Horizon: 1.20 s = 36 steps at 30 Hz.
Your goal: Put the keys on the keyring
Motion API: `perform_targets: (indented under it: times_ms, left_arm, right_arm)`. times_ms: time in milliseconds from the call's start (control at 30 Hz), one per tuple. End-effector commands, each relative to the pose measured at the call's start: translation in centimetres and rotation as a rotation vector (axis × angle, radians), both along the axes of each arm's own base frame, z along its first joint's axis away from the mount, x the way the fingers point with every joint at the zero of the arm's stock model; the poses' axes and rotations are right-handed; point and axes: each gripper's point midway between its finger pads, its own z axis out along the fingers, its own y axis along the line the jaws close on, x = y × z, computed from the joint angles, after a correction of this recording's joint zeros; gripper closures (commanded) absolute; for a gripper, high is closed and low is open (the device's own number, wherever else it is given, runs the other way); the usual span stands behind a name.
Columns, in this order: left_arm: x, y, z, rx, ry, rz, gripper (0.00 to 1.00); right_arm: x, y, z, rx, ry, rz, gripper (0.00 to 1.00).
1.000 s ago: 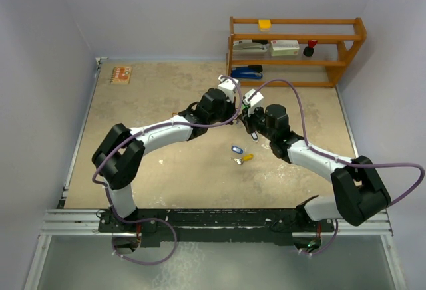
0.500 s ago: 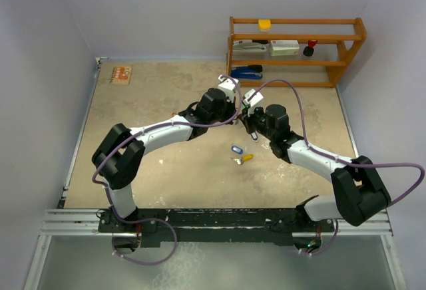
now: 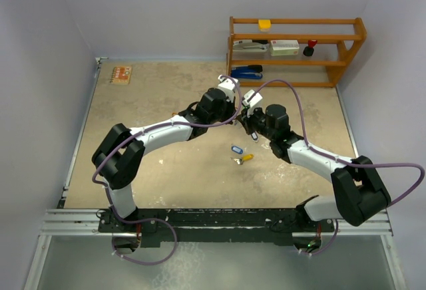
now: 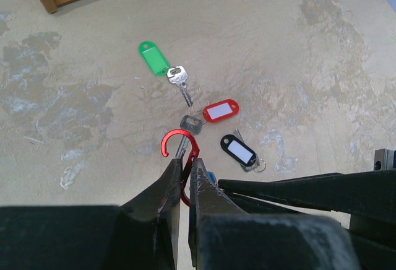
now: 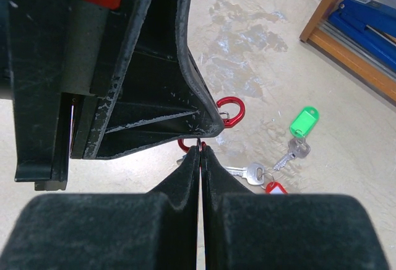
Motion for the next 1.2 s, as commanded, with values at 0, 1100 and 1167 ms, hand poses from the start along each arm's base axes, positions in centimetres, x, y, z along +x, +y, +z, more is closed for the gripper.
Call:
perform_targets:
  times_ms: [0,1100,1167]
  left_arm:
    - [0.8,-1.0,3.1,-0.06,-0.07,-0.005,1.0]
    - [2.4,4.7,5.9,-0.112,-0.142,0.318,1.0]
    - [2.5,5.3,6.0,-0.124,-0.138,0.345,1.0]
  right_arm:
    - [0.2,1.1,2.3,0.041,-0.053,0.044,1.0]
    - [0.0,-2.3,-1.3,0.054,0.305,-0.29,0.68]
    - [-0.3,-2.1,-3.1,0.007,0.407,-0.297,0.68]
